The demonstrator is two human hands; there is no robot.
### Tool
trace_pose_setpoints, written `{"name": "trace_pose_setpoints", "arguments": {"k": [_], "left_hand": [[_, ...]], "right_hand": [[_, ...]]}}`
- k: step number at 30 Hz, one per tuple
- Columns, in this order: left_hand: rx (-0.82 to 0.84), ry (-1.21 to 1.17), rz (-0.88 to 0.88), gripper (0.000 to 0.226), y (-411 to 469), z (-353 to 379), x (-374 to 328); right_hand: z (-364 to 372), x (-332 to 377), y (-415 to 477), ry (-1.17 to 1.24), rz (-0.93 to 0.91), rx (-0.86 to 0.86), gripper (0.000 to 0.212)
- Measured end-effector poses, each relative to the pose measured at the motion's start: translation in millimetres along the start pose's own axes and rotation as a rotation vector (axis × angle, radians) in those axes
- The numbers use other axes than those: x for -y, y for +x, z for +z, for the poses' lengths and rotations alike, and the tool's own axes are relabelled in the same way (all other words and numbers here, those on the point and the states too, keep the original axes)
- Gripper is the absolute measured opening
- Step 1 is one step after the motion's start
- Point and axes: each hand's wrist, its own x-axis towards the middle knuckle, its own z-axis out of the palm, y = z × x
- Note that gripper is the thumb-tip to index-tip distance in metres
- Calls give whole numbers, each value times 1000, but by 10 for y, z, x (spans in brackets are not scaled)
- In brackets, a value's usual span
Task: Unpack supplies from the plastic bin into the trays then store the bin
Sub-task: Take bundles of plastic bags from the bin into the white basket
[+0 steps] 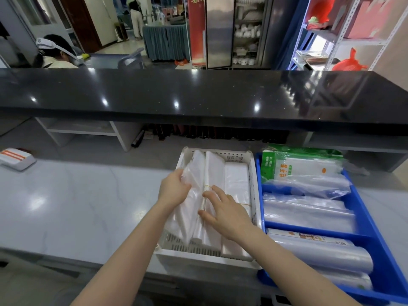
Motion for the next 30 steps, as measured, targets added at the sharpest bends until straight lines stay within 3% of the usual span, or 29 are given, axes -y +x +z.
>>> {"name": "trace_pose_setpoints", "arguments": {"k": [4,10,14,19,22,26,30], "left_hand": [[-39,19,86,17,20,-353,-113],[39,-243,117,34,-67,-498,-278],[89,-374,126,36,-25,-345,-417],[174,-439,60,44,126,-131,-511],[272,-388,-77,58,23,143,-342],[337,-14,-95,90,-203,452,-33],[248,247,-1,96,-280,478,92]], "right_hand": [[34,35,99,22,-30,65,65],[-177,152,215,586,9,-75,68],[-452,54,215,731,-7,-122,69],[-764,-253,120,478,-37,-318,54],[-713,-457,33,237,15,-233,51],[-430,-642,-76,-117,132,-51,54],[-246,-610,-42,-274,69,-10,39]]}}
